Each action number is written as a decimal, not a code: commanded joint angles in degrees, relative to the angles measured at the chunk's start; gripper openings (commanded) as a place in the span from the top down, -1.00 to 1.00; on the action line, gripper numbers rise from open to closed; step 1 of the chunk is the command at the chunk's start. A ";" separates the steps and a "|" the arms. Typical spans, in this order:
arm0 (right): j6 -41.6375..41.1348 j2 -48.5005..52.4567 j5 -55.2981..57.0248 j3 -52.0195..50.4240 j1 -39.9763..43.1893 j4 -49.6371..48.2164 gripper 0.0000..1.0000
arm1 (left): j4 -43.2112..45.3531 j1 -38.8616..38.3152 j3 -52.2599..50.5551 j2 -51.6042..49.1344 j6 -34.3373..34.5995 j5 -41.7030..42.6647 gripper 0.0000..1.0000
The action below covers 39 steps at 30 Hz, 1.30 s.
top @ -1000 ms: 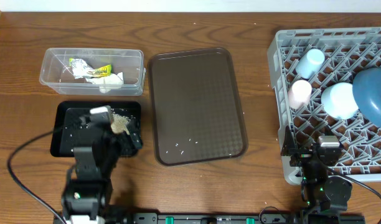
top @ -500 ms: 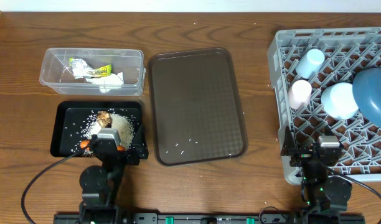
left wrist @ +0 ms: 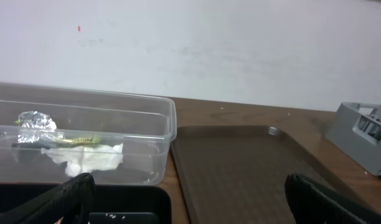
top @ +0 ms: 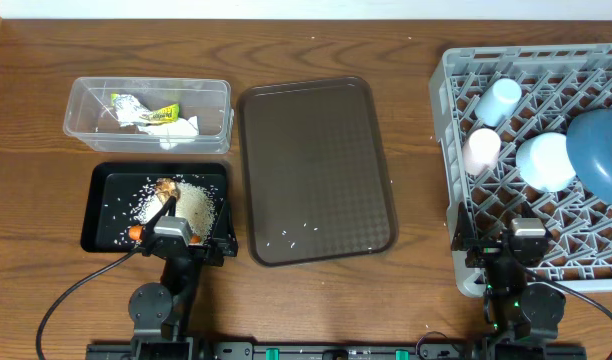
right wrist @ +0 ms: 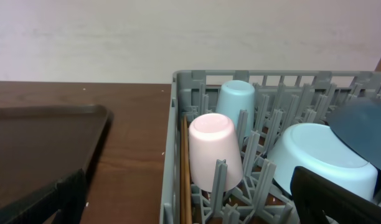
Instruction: Sort waste into correct bins and load items into the dishwasher rack
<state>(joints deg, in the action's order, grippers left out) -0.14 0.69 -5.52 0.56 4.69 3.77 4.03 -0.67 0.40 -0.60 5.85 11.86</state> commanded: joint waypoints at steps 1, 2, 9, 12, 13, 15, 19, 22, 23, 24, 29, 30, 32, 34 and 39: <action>0.87 -0.42 -0.07 -0.24 0.92 0.07 -0.99 | -1.31 -0.07 -0.17 0.52 -1.11 -0.61 -0.96; 0.87 -0.42 -0.07 -0.24 0.92 0.07 -0.99 | -2.99 -0.07 -0.17 0.52 -1.14 -1.05 -0.96; 0.87 -0.42 -0.07 -0.24 0.92 0.07 -0.99 | -7.34 -0.07 -0.17 0.52 -1.11 -2.43 -0.96; 0.87 -0.42 -0.07 -0.24 0.92 0.07 -0.99 | -7.32 -0.07 -0.17 0.52 -1.11 -2.43 -0.96; 0.87 -0.42 -0.07 -0.24 0.92 0.07 -0.99 | -7.32 -0.07 -0.17 0.52 -1.11 -2.43 -0.96; 0.87 -0.42 -0.07 -0.24 0.92 0.07 -0.98 | -7.28 -0.07 -0.17 0.52 -1.11 -2.43 -0.96; 0.87 -0.42 -0.07 -0.24 0.92 0.07 -0.98 | -7.23 -0.07 -0.17 0.52 -1.11 -2.43 -0.96; 0.87 -0.42 -0.07 -0.24 0.92 0.07 -0.98 | -7.23 -0.07 -0.17 0.42 -1.11 -2.43 -0.96; 0.87 -0.42 -0.07 -0.24 0.92 0.07 -0.98 | -7.23 -0.07 -0.17 0.37 -1.11 -2.43 -0.96; 0.85 -0.42 -0.07 -0.24 0.92 0.07 -0.99 | -7.23 -0.07 -0.17 0.37 -1.11 -2.43 -0.95; 0.87 -0.42 -0.07 -0.24 0.92 0.07 -0.99 | -7.23 -0.07 -0.17 0.37 -1.11 -2.43 -0.96; 0.87 -0.42 -0.07 -0.24 0.92 0.07 -0.99 | -7.23 -0.07 -0.17 0.37 -1.11 -2.43 -0.96; 0.87 -0.42 -0.07 -0.24 0.92 0.07 -0.98 | -7.21 -0.07 -0.17 0.42 -1.11 -2.43 -0.96; 0.87 -0.42 -0.07 -0.24 0.92 0.07 -0.99 | -7.21 -0.07 -0.17 0.50 -1.11 -2.43 -0.96; 0.87 -0.42 -0.07 -0.24 0.92 0.07 -0.98 | -7.21 -0.07 -0.17 0.52 -1.11 -2.43 -0.96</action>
<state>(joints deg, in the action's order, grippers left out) -0.14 0.67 -5.52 0.56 4.69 3.77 -0.82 -0.67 0.91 -0.58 5.69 8.82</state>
